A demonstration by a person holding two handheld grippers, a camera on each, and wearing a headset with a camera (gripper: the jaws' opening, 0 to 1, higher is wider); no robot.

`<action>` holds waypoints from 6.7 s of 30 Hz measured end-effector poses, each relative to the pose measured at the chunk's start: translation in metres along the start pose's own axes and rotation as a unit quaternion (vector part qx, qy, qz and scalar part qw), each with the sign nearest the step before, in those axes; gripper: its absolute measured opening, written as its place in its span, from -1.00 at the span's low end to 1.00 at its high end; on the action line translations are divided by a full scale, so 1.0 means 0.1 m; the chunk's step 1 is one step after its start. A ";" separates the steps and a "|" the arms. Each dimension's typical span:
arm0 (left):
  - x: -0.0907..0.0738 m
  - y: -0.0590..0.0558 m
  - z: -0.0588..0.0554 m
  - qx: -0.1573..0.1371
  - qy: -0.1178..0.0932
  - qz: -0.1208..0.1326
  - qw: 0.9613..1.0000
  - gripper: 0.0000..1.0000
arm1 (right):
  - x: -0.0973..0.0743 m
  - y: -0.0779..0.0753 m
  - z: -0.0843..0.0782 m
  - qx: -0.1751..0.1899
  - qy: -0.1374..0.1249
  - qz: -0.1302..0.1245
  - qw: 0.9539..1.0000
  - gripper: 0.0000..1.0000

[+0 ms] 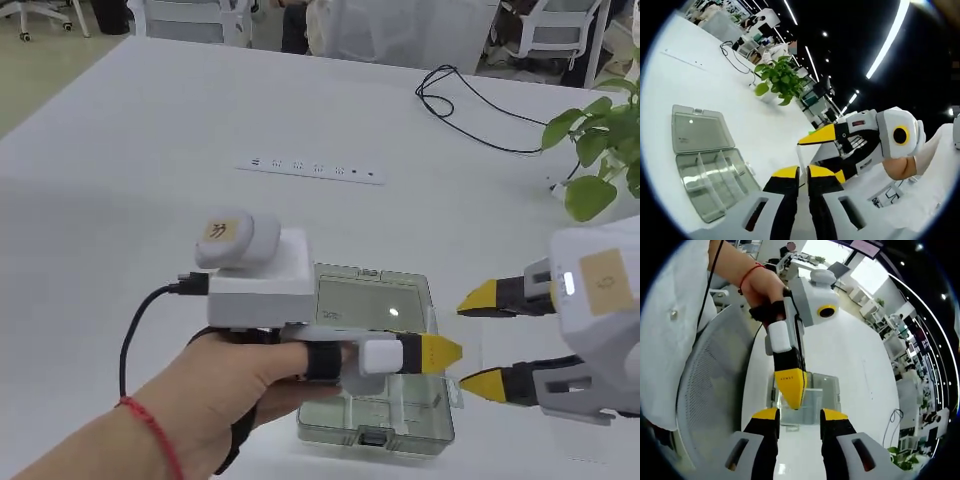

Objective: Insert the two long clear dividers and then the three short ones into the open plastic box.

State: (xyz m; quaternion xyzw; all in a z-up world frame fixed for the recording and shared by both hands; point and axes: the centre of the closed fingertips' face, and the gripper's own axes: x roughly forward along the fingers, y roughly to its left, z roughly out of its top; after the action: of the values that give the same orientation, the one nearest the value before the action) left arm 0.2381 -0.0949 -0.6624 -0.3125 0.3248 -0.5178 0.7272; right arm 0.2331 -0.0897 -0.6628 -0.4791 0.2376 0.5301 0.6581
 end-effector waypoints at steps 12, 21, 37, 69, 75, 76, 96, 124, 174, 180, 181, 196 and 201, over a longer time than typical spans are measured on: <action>0.00 0.00 -0.01 -0.004 -0.003 0.004 1.000 -1.00 | 0.02 0.01 0.01 -0.007 0.000 0.000 1.000 -0.34; -0.05 0.03 0.01 0.034 -0.002 0.011 0.999 -1.00 | -0.07 -0.05 0.10 0.030 -0.035 0.005 0.999 -0.28; -0.14 -0.23 -0.15 0.258 0.045 -0.046 0.964 -1.00 | -0.32 -0.09 0.22 0.176 -0.144 0.129 0.965 -0.56; -0.21 -0.44 -0.25 0.320 0.043 -0.100 0.941 -1.00 | -0.33 0.28 0.31 0.163 -0.159 0.246 0.942 -0.93; -0.22 -0.43 -0.26 0.329 0.044 -0.098 0.938 -1.00 | -0.32 0.31 0.33 0.158 -0.160 0.245 0.943 -0.94; -0.22 -0.42 -0.26 0.330 0.045 -0.097 0.938 -1.00 | -0.32 0.31 0.33 0.157 -0.160 0.244 0.943 -0.94; -0.33 -0.29 -0.25 0.335 0.051 -0.068 0.939 -0.83 | -0.32 0.20 0.37 0.157 -0.168 0.225 0.947 -0.94; -0.75 0.37 -0.16 0.362 0.063 0.050 0.929 0.48 | 0.00 -0.13 0.21 0.170 -0.152 0.177 0.957 -0.94; -0.94 0.75 -0.32 0.342 0.083 0.088 0.932 1.00 | 1.08 0.00 -0.18 0.154 -0.127 0.162 0.966 -0.95; -0.93 0.75 -0.32 0.341 0.082 0.086 0.933 1.00 | 1.10 0.01 -0.19 0.127 -0.129 0.161 0.970 -0.95; -0.93 0.75 -0.32 0.341 0.083 0.086 0.932 1.00 | 1.10 0.01 -0.19 0.126 -0.128 0.162 0.970 -0.95; -0.91 0.76 -0.33 0.339 0.084 0.084 0.933 1.00 | 1.19 0.02 -0.16 0.115 -0.118 0.165 0.972 -0.95; -0.92 0.76 -0.32 0.340 0.083 0.084 0.933 1.00 | 1.26 0.05 -0.16 0.113 -0.112 0.169 0.973 -0.95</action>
State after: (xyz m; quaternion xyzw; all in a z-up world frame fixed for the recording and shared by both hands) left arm 0.2307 0.0096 -0.7281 0.0258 0.2139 -0.5585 0.8010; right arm 0.2721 -0.0453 -0.7748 -0.2918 0.2989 0.6537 0.6311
